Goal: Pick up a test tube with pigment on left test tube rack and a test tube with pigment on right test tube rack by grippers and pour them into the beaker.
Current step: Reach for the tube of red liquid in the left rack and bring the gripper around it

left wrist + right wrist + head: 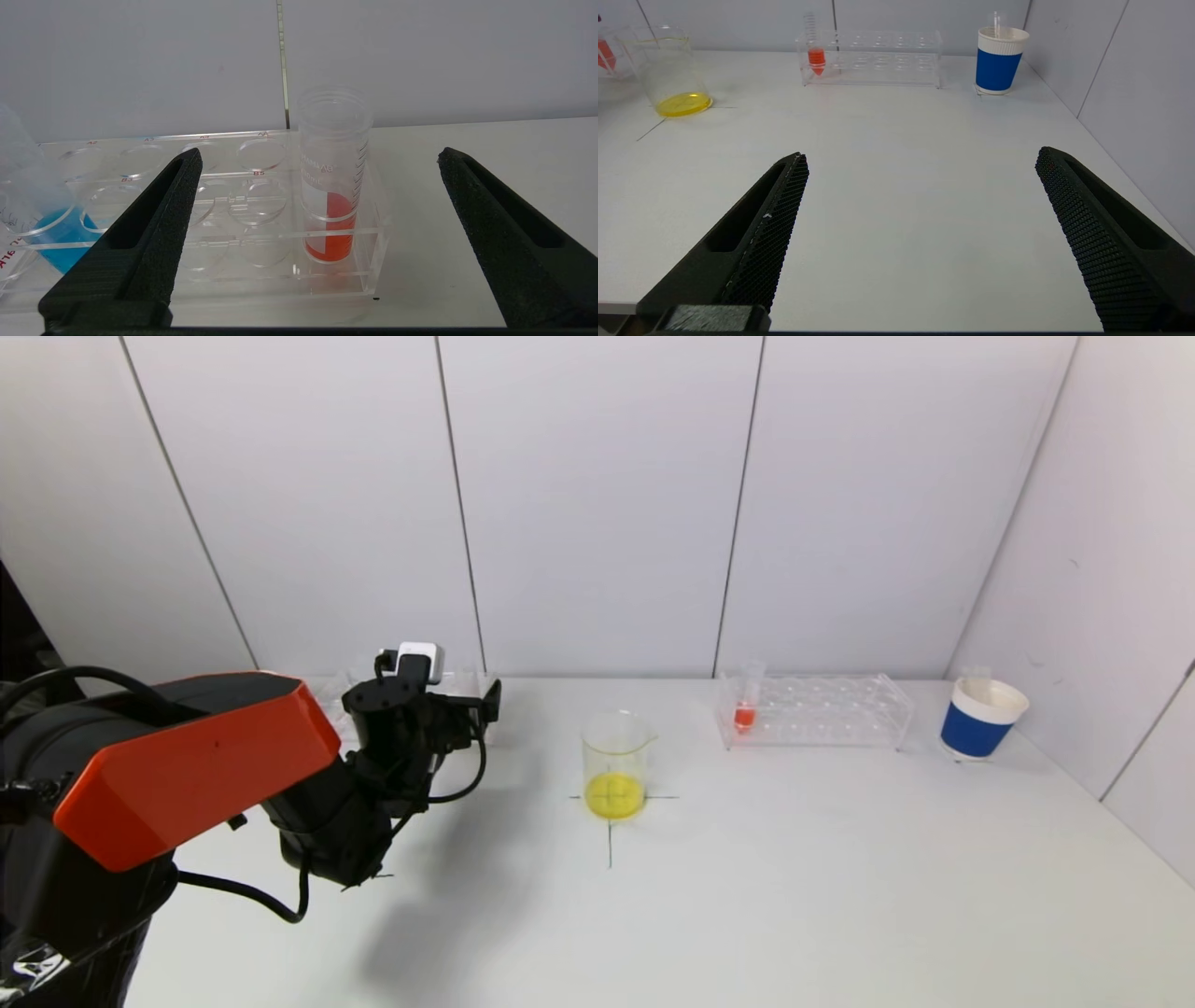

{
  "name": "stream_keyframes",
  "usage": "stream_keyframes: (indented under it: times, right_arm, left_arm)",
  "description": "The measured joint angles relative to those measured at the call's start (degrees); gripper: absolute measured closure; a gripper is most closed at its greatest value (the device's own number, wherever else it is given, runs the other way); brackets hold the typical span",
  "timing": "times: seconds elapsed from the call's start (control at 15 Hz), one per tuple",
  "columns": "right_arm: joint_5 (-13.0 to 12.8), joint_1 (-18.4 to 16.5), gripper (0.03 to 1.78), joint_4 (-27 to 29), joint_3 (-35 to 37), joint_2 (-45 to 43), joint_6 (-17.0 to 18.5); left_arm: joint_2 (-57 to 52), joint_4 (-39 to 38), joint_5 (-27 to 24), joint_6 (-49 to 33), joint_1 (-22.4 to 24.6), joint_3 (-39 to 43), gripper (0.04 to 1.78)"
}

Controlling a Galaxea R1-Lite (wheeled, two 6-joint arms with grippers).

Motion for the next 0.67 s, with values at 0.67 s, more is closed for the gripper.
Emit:
stream_keyframes:
  times: [0.67]
  right_arm:
    - [0.0,0.0,0.04,0.0,0.0,0.0,0.0]
  left_arm:
    - [2.1,-1.9,0.1,1.3,0.0,-1.2,0.06]
